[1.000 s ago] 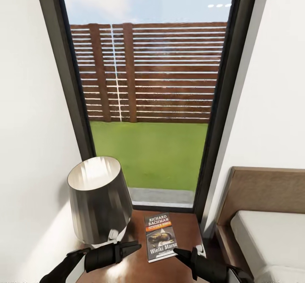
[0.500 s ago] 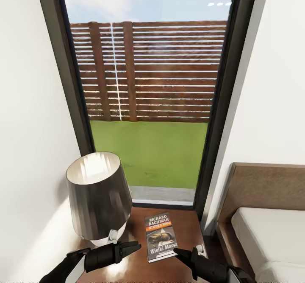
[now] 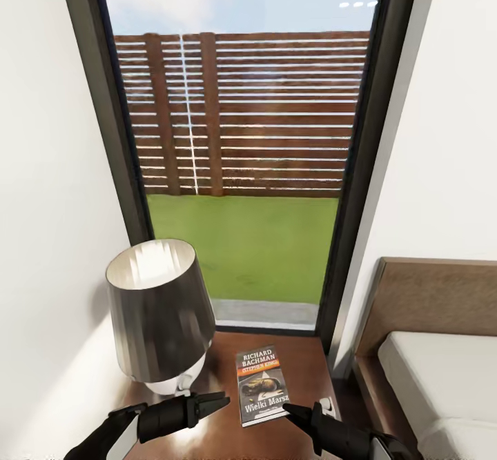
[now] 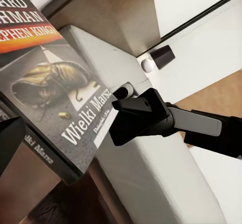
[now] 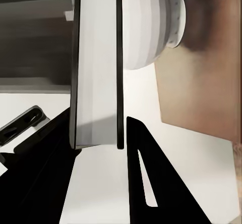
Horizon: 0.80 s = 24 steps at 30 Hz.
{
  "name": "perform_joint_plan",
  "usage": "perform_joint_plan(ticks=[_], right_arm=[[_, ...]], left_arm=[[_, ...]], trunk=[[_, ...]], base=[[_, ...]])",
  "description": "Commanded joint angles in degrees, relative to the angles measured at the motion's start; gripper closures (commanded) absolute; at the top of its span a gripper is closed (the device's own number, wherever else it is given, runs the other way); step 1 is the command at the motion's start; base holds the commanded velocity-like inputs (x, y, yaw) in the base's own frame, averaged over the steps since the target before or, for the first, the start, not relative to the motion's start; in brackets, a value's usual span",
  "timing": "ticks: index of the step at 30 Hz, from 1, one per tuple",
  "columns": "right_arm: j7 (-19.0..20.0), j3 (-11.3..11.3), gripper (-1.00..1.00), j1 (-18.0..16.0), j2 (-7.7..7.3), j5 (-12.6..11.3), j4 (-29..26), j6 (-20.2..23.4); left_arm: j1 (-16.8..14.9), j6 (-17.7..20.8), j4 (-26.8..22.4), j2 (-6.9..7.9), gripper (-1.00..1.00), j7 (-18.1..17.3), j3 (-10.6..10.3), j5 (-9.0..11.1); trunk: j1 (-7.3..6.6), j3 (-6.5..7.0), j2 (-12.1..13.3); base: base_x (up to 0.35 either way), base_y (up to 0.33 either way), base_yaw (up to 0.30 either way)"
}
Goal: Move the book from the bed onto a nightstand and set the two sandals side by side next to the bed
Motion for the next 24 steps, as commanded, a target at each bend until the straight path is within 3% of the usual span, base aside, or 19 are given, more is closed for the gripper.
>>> perform_joint_plan(ticks=[1,24], right_arm=[[0.1,-0.2,1.0,0.0,0.01,-0.2,0.0,0.4],[0.0,-0.2,1.0,0.0,0.01,-0.2,0.0,0.4]], left_arm=[[0.0,0.6,0.0,0.07,-1.0,-0.1,-0.4,0.6],[0.0,0.6,0.0,0.06,-1.0,0.0,-0.4,0.6]], trunk=[[0.22,-0.24,-0.4],[5.27,-4.37,-9.7]], base=[[0.0,0.0,0.0],[0.0,0.0,0.0]])
